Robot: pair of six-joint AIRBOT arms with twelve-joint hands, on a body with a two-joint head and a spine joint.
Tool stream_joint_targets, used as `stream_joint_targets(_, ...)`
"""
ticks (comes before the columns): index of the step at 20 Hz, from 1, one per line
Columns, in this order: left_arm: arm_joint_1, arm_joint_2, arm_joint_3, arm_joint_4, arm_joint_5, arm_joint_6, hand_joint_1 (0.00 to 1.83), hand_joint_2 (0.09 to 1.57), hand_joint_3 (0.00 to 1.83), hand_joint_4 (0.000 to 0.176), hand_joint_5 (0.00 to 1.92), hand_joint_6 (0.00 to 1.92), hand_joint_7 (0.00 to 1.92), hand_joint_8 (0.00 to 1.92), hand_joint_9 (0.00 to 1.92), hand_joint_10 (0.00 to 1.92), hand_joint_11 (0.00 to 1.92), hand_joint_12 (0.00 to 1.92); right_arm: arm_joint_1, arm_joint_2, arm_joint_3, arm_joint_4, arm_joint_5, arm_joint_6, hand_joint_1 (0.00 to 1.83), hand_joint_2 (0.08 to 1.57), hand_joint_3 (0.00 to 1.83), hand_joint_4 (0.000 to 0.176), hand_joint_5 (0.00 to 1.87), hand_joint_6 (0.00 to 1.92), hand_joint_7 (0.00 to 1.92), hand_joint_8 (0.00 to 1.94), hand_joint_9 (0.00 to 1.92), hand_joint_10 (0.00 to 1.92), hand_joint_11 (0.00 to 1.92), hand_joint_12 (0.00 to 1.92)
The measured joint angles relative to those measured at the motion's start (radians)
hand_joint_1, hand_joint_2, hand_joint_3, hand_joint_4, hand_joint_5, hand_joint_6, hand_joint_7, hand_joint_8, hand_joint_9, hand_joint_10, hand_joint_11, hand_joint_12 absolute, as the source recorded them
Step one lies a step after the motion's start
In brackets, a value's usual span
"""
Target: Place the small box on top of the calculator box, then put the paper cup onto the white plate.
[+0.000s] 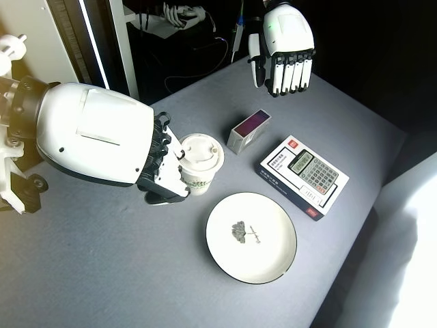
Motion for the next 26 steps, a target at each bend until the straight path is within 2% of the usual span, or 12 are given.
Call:
stream_joint_targets(6,-0.032,0.0,0.0,-0.104,0.0,0.113,0.0,1.27,0.0,0.0,0.14,0.0,0.13,0.0,0.12,0.0,0.0,0.25,0.0,0.001,-0.002,-0.003,-0.002,0.0,0.0,1.31,0.0,0.0,0.17,0.01,0.19,0.01,0.16,0.01,0.0,0.41)
stream_joint_targets(9,-0.043,0.0,0.0,-0.132,0.011,0.149,0.02,1.27,0.0,0.0,0.13,0.0,0.13,0.0,0.12,0.0,0.0,0.26,0.0,0.001,-0.004,-0.003,-0.001,0.0,0.0,1.31,0.0,0.0,0.17,0.0,0.18,0.0,0.15,0.0,0.0,0.38)
stream_joint_targets(10,-0.05,0.0,0.0,-0.141,0.021,0.154,0.23,1.19,0.0,0.0,0.15,0.0,0.14,0.0,0.13,0.0,0.0,0.33,0.0,0.001,-0.004,-0.003,-0.001,0.0,0.0,1.31,0.0,0.0,0.16,0.0,0.16,0.0,0.13,0.0,0.0,0.34)
stream_joint_targets(11,-0.05,0.0,0.0,-0.163,0.021,0.17,0.55,1.09,0.0,0.0,0.12,0.0,0.11,0.0,0.1,0.0,0.0,0.27,0.0,0.001,-0.004,-0.003,-0.002,0.0,0.0,1.31,0.0,0.0,0.16,0.0,0.18,0.0,0.15,0.01,0.0,0.39)
stream_joint_targets(14,-0.052,-0.007,0.0,-0.204,0.02,0.22,0.96,0.98,0.0,0.0,0.11,0.0,0.08,0.0,0.07,0.0,0.0,0.19,0.0,0.001,-0.004,-0.003,-0.002,0.0,0.0,1.32,0.0,0.0,0.16,0.0,0.16,0.0,0.13,0.0,0.0,0.32)
stream_joint_targets(15,-0.053,-0.01,0.001,-0.212,0.029,0.228,0.98,0.98,0.0,0.0,0.1,0.0,0.08,0.0,0.06,0.0,0.0,0.19,0.0,0.001,-0.004,-0.003,-0.002,0.0,0.0,1.32,0.0,0.0,0.17,0.01,0.18,0.0,0.14,0.01,0.0,0.36)
stream_joint_targets(17,-0.035,-0.01,0.001,-0.216,0.036,0.227,1.05,1.01,0.0,0.0,0.05,0.0,0.01,0.0,0.02,0.0,0.0,0.15,0.0,0.001,-0.004,-0.003,-0.002,0.0,0.0,1.32,0.0,0.0,0.12,0.0,0.13,0.0,0.09,0.0,0.0,0.21)
stream_joint_targets(18,-0.014,-0.01,0.0,-0.223,0.034,0.213,1.08,1.01,0.0,0.0,0.06,0.0,0.0,0.0,0.02,0.0,0.0,0.15,0.0,0.001,-0.004,-0.003,-0.002,0.0,0.0,1.32,0.0,0.0,0.11,0.0,0.13,0.0,0.09,0.0,0.0,0.19)
stream_joint_targets(21,0.034,-0.015,-0.004,-0.222,0.025,0.185,1.16,0.97,0.0,0.0,0.09,0.0,0.03,0.0,0.06,0.0,0.0,0.28,0.0,0.001,-0.004,-0.003,-0.002,0.0,0.0,1.33,0.0,0.0,0.14,0.01,0.17,0.01,0.13,0.01,0.0,0.33)
stream_joint_targets(24,0.078,-0.038,-0.004,-0.219,0.005,0.146,1.12,1.0,0.01,0.0,0.07,0.0,0.02,0.0,0.04,0.0,0.0,0.19,0.0,0.001,-0.004,-0.003,-0.001,0.0,0.0,1.33,0.0,0.0,0.13,0.0,0.15,0.0,0.1,0.0,0.0,0.28)
stream_joint_targets(25,0.1,-0.05,-0.004,-0.206,-0.015,0.119,1.19,0.98,0.0,0.0,0.1,0.01,0.07,0.01,0.08,0.01,0.0,0.21,0.0,0.001,-0.004,-0.004,-0.002,0.0,0.0,1.33,0.0,0.0,0.14,0.0,0.15,0.0,0.11,0.0,0.0,0.3)
stream_joint_targets(26,0.121,-0.068,-0.004,-0.195,-0.04,0.092,1.14,1.01,0.01,0.0,0.09,0.0,0.06,0.0,0.07,0.0,0.0,0.17,0.0,0.001,-0.004,-0.004,-0.003,0.0,0.0,1.33,0.0,0.0,0.13,0.0,0.15,0.0,0.12,0.0,0.0,0.31)
